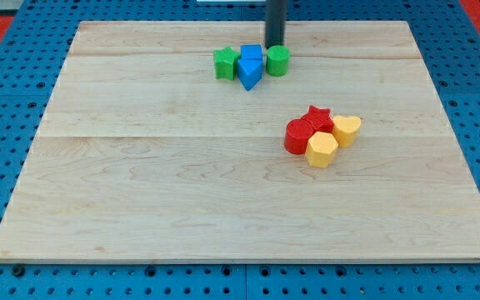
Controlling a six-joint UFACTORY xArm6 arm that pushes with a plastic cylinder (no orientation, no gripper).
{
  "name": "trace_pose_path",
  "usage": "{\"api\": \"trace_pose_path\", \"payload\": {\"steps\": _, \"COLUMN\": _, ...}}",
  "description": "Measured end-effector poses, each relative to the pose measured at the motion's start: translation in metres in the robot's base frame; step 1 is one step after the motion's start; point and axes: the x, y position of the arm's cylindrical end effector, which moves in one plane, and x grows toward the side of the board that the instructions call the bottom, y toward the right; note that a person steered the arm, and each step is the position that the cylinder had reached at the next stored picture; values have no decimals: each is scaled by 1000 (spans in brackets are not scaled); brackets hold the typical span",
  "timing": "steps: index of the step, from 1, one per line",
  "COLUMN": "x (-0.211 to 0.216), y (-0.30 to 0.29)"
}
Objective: Point your arm to the right side of yellow heart
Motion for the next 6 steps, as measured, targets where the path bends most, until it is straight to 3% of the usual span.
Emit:
{"api": "trace_pose_path", "payload": {"steps": 4, "x": -9, "y": 1}}
{"api": "trace_pose_path", "payload": {"steps": 5, "x": -5, "y": 36}}
{"api": "trace_pose_path", "payload": {"steps": 6, "x": 48, "y": 102}}
